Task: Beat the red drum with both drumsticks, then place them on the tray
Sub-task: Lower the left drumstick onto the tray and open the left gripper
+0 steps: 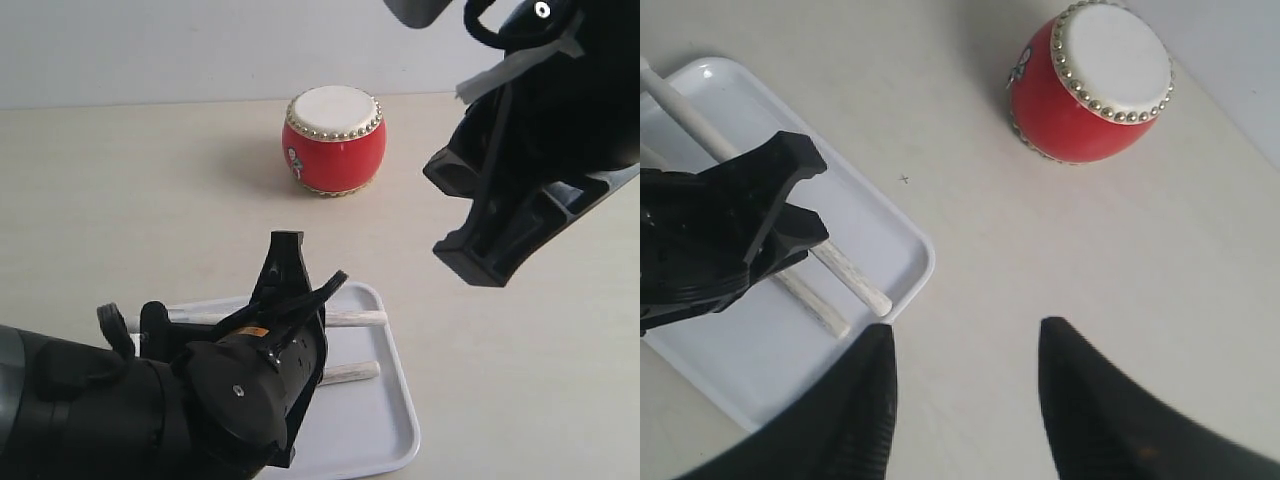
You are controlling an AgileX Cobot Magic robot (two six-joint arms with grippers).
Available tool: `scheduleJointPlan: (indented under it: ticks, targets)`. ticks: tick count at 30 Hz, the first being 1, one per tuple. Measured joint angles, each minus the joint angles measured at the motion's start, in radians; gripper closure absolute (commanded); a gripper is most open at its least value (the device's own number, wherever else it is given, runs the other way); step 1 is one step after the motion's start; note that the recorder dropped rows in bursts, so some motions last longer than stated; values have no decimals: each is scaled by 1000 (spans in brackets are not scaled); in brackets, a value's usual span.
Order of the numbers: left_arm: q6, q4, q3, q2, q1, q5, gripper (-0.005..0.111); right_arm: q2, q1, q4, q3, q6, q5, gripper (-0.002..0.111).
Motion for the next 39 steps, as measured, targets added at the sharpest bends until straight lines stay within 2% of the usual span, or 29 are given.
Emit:
scheduleJointPlan:
  ticks: [12,14,20,23,34,36,39]
  targets:
    - [-16,-2,0,0,6,2,105,0,0,-4,0,0,26,65]
    - [-16,-2,0,0,6,2,98,0,0,-4,0,-5,26,65]
    - [-16,-2,0,2,6,2,63,0,0,-4,0,-16,26,65]
    - [-16,-4,0,2,6,2,55,0,0,-4,0,-16,28,65]
    - [-16,-4,0,2,6,0,56,0,0,-8,0,-20,28,65]
    - [-16,-4,0,2,6,0,56,0,0,-15,0,-22,30,71]
    - [-16,4,0,-10,6,0,63,0,0,-41,0,-22,42,88]
